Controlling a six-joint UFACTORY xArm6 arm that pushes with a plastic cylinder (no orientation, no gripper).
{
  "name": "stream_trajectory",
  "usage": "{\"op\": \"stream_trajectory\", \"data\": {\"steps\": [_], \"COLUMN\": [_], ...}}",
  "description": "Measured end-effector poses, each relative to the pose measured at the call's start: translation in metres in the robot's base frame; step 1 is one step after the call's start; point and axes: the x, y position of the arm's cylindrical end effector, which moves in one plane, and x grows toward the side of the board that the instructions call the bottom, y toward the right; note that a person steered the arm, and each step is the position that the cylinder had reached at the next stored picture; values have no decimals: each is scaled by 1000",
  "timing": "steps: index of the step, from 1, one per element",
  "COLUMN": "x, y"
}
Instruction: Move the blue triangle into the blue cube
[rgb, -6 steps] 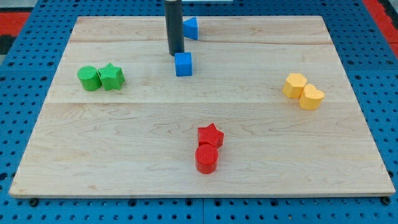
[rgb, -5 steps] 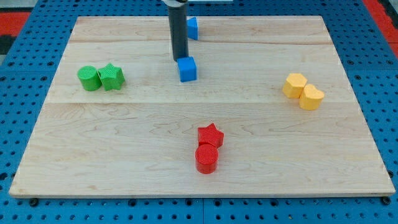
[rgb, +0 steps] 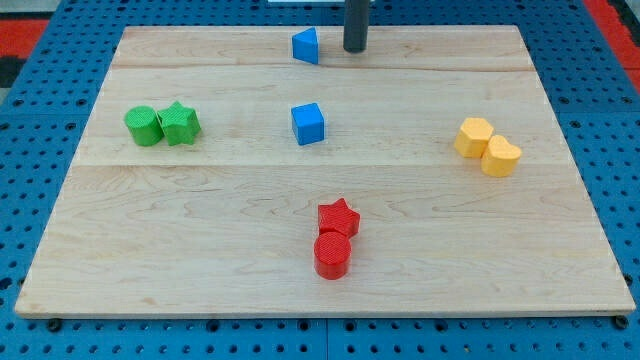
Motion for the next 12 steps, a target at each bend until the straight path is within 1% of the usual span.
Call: {"op": "stream_trajectory", "data": {"steps": [1,2,3,4,5,6,7,8,9,10,11,12], "x": [-18,15,28,2,1,37,5,6,49,46,17,28], "y": [-29,-45,-55,-113,-151,-138,-126,-94,-76,-93,-106,-138]}}
